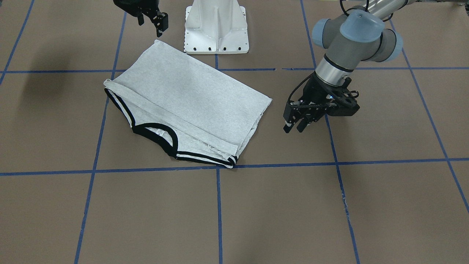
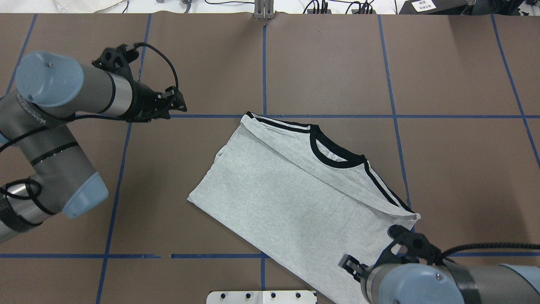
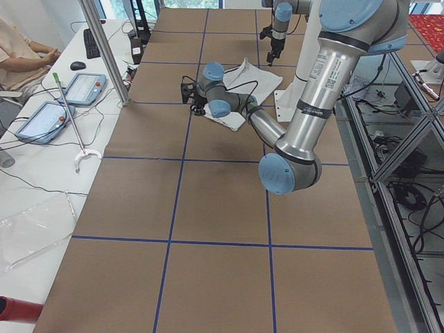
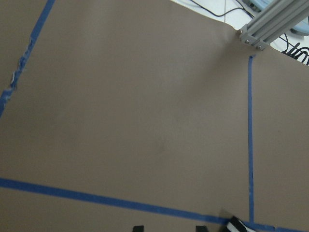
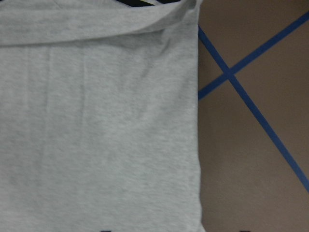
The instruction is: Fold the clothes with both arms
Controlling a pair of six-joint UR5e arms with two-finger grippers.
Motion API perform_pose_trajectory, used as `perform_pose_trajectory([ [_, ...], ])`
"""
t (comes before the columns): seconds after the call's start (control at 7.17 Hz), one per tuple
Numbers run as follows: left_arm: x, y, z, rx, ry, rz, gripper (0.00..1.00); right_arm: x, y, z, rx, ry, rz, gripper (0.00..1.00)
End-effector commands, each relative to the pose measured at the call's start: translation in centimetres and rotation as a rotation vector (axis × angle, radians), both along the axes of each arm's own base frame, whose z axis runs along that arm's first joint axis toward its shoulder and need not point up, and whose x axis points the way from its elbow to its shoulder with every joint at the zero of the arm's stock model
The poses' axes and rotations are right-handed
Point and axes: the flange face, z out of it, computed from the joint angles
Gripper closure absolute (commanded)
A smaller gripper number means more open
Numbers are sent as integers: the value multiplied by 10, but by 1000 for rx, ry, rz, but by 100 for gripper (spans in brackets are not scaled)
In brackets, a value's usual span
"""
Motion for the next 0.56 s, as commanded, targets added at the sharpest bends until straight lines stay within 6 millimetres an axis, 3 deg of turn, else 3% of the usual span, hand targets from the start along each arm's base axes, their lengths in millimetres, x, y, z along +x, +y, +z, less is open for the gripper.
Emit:
perform_pose_trajectory([
  [0.0, 45, 67, 5, -164, 38, 96, 44, 12, -101, -41, 78, -53, 142, 0],
  [0.14, 67, 84, 14, -251, 36, 125, 44, 21, -132, -46, 120, -93, 180, 0],
  [0.28, 80, 99, 17, -305, 34, 126, 44, 17, -157, -54, 162, -220, 227, 0],
  [0.42, 82, 100, 19, -321, 31, 120, 44, -6, -170, -37, 165, -225, 236, 0],
])
